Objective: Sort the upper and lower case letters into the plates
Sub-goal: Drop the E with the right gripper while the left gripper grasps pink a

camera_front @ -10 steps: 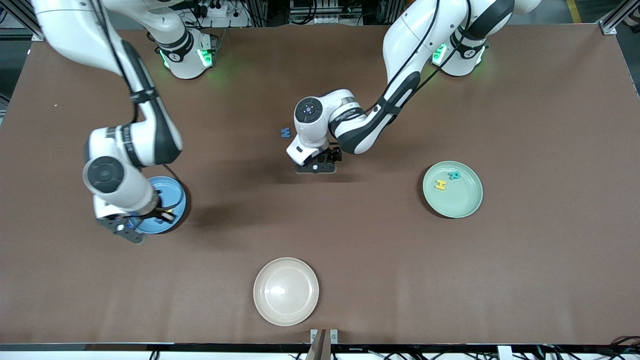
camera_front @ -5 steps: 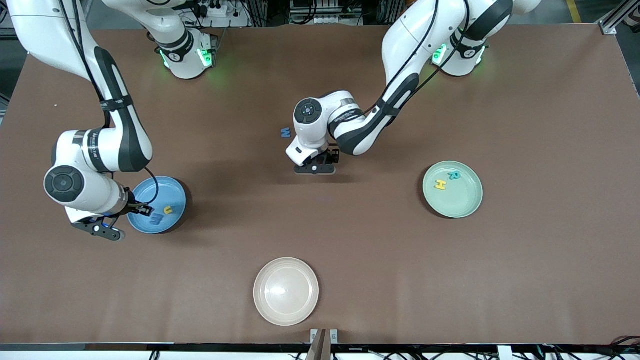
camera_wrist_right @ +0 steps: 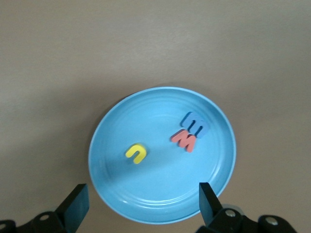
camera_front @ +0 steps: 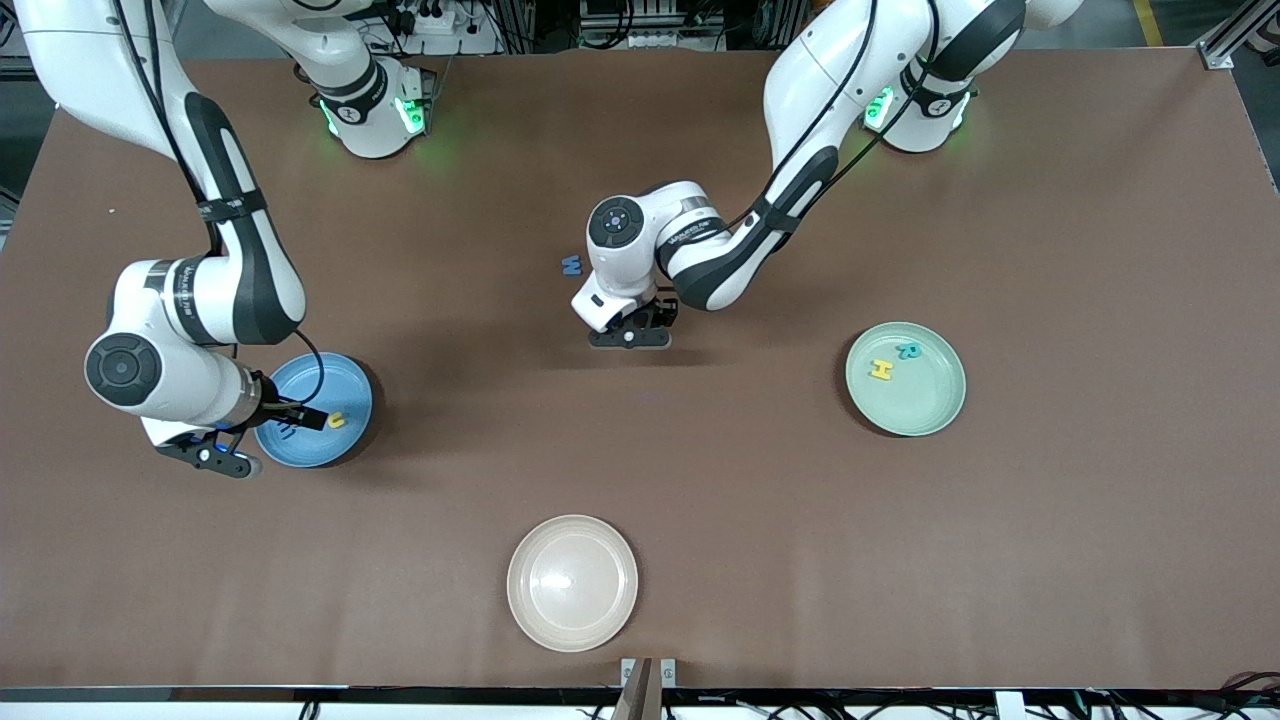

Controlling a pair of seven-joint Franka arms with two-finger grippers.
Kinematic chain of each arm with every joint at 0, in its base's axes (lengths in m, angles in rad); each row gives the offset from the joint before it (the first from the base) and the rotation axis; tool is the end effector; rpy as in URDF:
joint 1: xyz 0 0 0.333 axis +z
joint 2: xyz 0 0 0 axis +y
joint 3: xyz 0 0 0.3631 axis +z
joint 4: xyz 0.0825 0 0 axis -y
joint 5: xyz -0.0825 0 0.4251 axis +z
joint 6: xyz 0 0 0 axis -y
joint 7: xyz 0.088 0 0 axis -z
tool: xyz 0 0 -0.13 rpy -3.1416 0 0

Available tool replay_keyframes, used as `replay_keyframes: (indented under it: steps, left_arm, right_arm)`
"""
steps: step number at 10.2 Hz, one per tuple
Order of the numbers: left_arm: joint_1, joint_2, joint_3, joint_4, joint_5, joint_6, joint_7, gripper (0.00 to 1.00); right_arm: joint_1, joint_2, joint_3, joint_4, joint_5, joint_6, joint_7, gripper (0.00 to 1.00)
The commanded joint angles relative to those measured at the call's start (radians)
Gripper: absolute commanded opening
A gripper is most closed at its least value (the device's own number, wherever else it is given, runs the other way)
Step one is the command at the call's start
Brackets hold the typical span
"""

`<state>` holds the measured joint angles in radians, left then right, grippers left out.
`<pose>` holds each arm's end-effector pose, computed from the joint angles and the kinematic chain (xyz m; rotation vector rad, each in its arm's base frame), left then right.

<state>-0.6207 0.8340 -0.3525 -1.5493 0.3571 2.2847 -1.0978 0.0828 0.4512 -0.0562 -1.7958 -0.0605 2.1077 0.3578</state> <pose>0.4689 -0.5982 0.1540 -3.1104 0.0215 0.0235 0.6848 0.0168 0.2818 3.0038 -0.4428 -0.1857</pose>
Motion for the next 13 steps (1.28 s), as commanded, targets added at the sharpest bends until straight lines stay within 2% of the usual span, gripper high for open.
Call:
replay_keyframes:
  steps: [1, 3, 5, 6, 9, 11, 13]
  left_arm:
    - [-0.005, 0.010, 0.007, 0.012, -0.036, -0.002, -0.016, 0.43]
    - [-0.005, 0.010, 0.007, 0.012, -0.036, -0.002, -0.016, 0.32]
    - [-0.004, 0.010, 0.007, 0.012, -0.038, -0.002, -0.016, 0.17]
    - [0.001, 0.005, 0.007, 0.012, -0.041, -0.002, -0.016, 0.13]
    - [0.065, -0.030, -0.003, 0.014, -0.059, -0.049, -0.001, 0.13]
    - [0.128, -0.074, -0.020, 0.015, -0.091, -0.138, 0.112, 0.13]
    - [0.191, -0.133, -0.026, 0.006, -0.112, -0.239, 0.261, 0.13]
  right_arm:
    - [0.008, -0.026, 0.036, -0.007, 0.016, -0.008, -0.016, 1.00]
    - [0.009, -0.037, 0.042, -0.007, 0.016, -0.009, -0.017, 1.00]
    - [0.011, -0.039, 0.088, -0.008, 0.019, -0.014, -0.005, 1.00]
    - [0.012, -0.040, 0.105, -0.008, 0.021, -0.015, -0.002, 1.00]
    - [0.037, -0.034, 0.130, -0.010, 0.030, -0.028, 0.065, 1.00]
    - [0.118, -0.032, 0.130, -0.011, 0.030, -0.029, 0.127, 1.00]
    - [0.237, -0.031, 0.130, -0.008, 0.030, -0.022, 0.107, 1.00]
